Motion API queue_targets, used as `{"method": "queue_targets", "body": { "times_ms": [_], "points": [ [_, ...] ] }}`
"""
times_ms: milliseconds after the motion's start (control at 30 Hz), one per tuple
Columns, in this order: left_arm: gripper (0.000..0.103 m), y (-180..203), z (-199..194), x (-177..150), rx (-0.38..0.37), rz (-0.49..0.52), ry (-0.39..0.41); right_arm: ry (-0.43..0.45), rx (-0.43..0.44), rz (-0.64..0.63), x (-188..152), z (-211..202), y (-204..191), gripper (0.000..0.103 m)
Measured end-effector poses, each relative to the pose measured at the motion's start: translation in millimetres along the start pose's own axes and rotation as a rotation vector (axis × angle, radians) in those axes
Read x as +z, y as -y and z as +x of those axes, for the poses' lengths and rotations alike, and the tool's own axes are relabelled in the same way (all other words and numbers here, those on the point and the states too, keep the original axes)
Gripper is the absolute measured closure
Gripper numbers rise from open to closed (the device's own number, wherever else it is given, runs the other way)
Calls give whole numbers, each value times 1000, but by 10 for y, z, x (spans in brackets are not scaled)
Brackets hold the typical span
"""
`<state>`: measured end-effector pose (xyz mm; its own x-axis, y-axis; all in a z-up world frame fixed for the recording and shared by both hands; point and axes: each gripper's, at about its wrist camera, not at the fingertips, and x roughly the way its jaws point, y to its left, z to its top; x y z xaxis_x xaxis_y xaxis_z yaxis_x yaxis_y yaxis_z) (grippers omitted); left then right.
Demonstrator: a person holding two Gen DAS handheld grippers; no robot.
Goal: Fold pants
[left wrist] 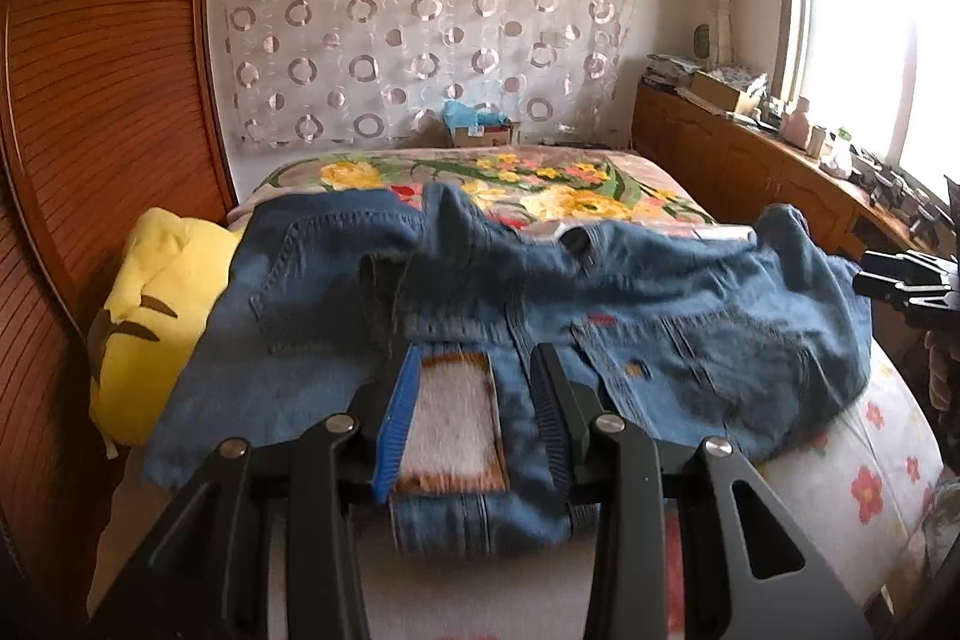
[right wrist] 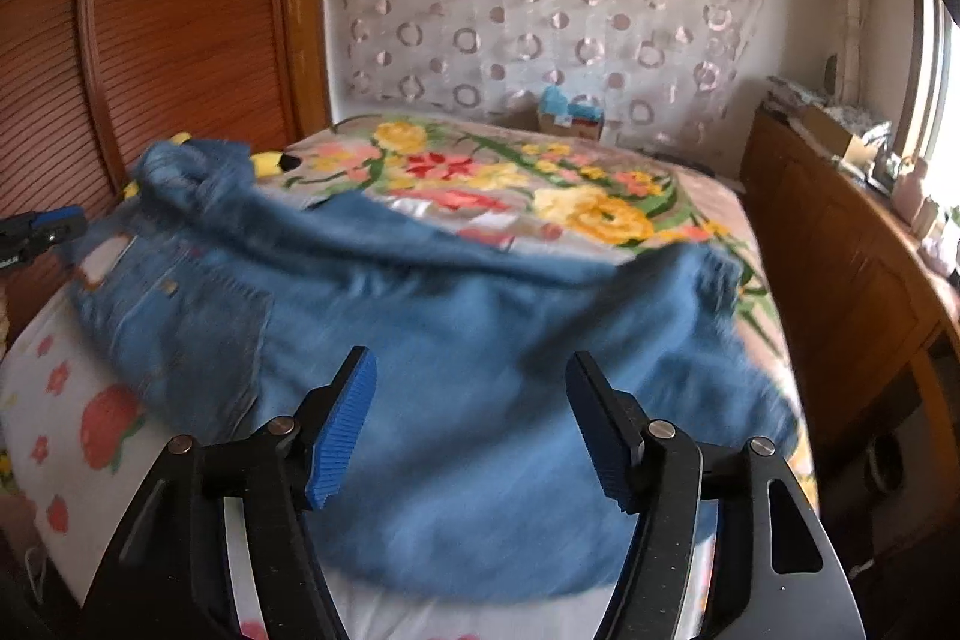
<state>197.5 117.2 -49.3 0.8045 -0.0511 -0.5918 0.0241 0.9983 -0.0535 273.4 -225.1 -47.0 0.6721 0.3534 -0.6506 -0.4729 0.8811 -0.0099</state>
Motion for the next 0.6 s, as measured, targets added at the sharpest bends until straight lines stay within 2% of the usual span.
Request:
{"method": "queue_targets", "body": {
  "times_ms": [267, 367, 467, 600],
  "points": [
    [65, 41, -176, -277, -69, 12, -53, -61, 68, 6, -357, 51, -327, 29],
    [60, 65, -157, -340, -64, 30, -60, -75, 82, -3, -418, 108, -437, 27],
    [51, 47, -77, -441, -67, 30, -87, -99, 93, -23, -471, 198, -528, 26],
    [48, 25, 25, -514, -54, 22, -120, -129, 103, -28, -533, 305, -586, 23]
  ]
}}
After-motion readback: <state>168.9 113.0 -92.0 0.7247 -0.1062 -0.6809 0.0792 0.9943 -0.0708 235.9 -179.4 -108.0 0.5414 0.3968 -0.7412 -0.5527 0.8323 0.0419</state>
